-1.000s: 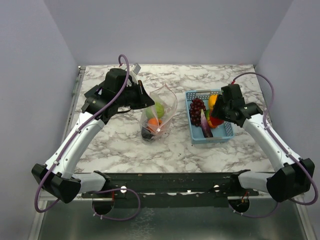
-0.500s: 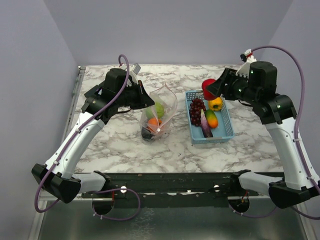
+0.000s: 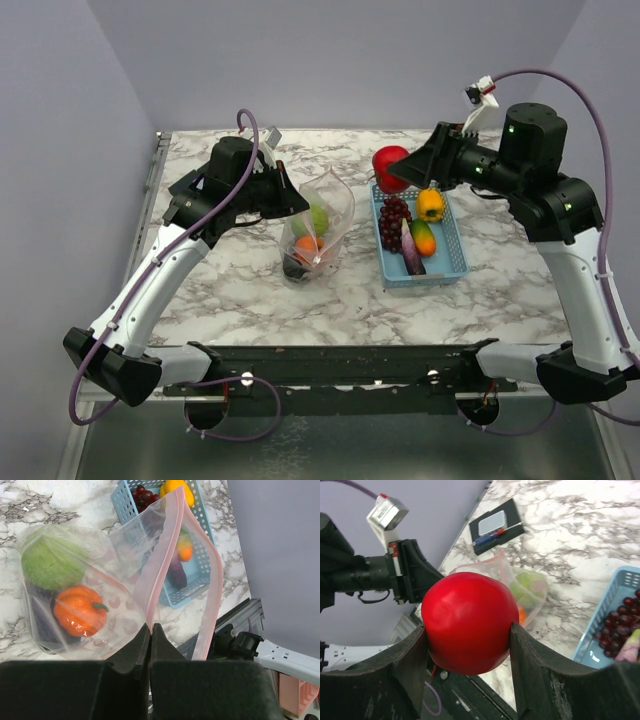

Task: Place the food in the zip-top bag and seal the zipper
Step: Place the fake vegetable in the zipper food storage bag.

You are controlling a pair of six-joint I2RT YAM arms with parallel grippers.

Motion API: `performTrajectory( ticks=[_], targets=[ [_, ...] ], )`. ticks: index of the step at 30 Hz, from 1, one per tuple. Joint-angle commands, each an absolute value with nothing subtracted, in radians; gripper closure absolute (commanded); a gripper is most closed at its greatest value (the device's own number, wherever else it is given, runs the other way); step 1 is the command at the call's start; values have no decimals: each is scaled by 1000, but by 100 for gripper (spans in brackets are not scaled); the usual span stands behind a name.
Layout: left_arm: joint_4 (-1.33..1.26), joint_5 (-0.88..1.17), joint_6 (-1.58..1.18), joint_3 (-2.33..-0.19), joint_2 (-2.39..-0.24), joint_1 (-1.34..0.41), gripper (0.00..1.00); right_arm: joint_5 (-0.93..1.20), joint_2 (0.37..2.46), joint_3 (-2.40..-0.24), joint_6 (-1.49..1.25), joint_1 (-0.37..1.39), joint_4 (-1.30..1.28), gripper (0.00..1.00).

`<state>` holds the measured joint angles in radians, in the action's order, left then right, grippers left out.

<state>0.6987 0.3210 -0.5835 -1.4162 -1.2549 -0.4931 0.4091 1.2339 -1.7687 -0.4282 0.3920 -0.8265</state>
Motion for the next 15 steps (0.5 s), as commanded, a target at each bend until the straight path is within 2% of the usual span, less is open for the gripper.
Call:
performTrajectory(
  ticks=[1, 15],
  targets=[
    [705, 310, -589, -1425, -1238, -497, 100, 426, 1275, -1819, -437, 474, -796, 93],
    [707, 314, -591, -1431, -1240, -497, 100, 62, 1467, -1904, -370, 766, -854, 91]
  ],
)
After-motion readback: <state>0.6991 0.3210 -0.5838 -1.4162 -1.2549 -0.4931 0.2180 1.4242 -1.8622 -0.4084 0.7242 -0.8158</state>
